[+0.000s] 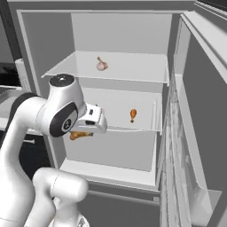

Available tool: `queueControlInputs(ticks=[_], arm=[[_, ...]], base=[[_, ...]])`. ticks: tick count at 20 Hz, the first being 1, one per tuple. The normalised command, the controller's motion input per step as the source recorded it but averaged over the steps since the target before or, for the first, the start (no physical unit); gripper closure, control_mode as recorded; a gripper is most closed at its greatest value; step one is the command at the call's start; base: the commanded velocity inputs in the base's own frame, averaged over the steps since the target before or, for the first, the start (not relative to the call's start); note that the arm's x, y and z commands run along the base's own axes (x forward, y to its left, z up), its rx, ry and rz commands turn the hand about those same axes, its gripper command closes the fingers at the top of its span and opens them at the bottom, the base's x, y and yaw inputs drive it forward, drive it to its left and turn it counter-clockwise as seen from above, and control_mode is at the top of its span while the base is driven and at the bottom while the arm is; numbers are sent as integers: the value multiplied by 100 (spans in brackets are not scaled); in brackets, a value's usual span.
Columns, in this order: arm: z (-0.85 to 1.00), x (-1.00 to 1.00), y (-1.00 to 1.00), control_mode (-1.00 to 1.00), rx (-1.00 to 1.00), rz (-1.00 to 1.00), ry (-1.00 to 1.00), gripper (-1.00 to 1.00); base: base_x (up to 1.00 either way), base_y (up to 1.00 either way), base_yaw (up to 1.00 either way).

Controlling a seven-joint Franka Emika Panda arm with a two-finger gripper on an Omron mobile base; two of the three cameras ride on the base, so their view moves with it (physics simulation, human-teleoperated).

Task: Place one garlic and one chicken drumstick in each tupperware on the nearby counter, to pack two identical lunches.

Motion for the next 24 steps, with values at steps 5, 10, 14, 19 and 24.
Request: queueControlInputs(ticks=[5,10,14,19,24], arm=[[-1,-53,0,100,2,0,0,100],[0,0,0,100,0,0,0,100],[0,0,0,100,0,0,0,100],[0,0,0,100,0,0,0,100],[0,0,0,100,0,0,0,100]], base=[[-16,0,0],[-52,76,-3],[-1,100,-17],[0,100,-15],[36,98,0]])
